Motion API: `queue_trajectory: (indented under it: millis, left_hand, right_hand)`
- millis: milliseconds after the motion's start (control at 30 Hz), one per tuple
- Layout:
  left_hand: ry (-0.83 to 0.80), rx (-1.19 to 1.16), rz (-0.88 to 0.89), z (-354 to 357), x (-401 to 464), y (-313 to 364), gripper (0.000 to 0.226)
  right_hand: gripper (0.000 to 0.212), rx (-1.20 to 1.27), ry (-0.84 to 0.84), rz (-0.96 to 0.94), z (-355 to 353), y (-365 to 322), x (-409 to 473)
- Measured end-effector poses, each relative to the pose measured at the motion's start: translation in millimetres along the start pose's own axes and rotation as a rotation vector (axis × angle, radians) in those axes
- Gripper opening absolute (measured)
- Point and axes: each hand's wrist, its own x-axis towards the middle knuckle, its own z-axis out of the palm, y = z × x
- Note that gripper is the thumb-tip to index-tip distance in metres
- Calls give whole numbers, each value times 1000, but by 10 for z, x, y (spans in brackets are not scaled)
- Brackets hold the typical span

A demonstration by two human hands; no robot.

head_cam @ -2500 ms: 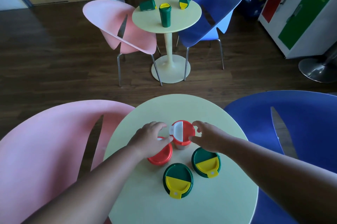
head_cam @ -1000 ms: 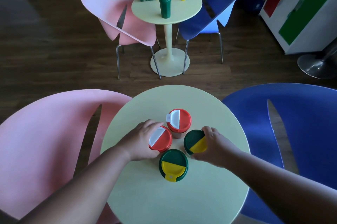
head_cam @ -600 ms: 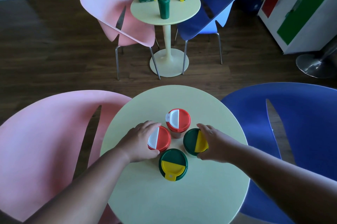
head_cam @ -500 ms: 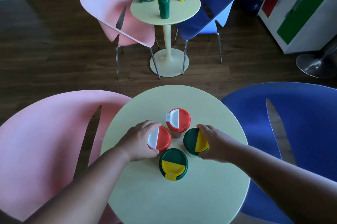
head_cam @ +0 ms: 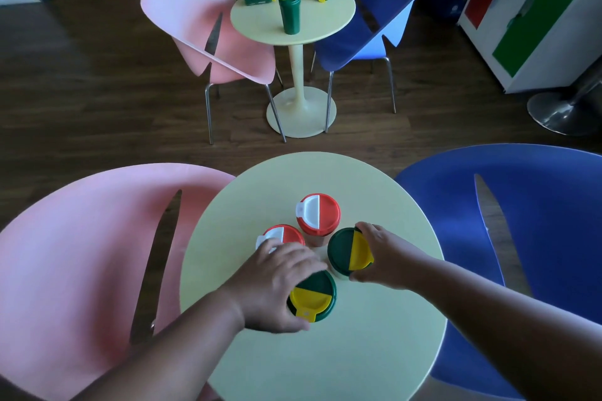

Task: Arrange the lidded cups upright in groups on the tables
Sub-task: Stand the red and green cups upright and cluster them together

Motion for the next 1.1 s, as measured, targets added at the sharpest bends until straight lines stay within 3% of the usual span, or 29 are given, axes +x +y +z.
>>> queue_trajectory:
  millis: [100,400,633,1100]
  left_hand:
    - [-135,30,13,49,5,79,95]
    - [-3,69,-48,192,21,134,85]
    - [-62,61,-60,158,58,153,90]
    - [-48,68,-33,114,194,131,80]
  right_hand:
    - [95,3,-11,-23,-41,16,13]
    - [98,-38,-22,-39,-58,36,52]
    - [104,-28,-24,-36,-43,50,58]
    - [90,-1,-25,-93,-103,55,102]
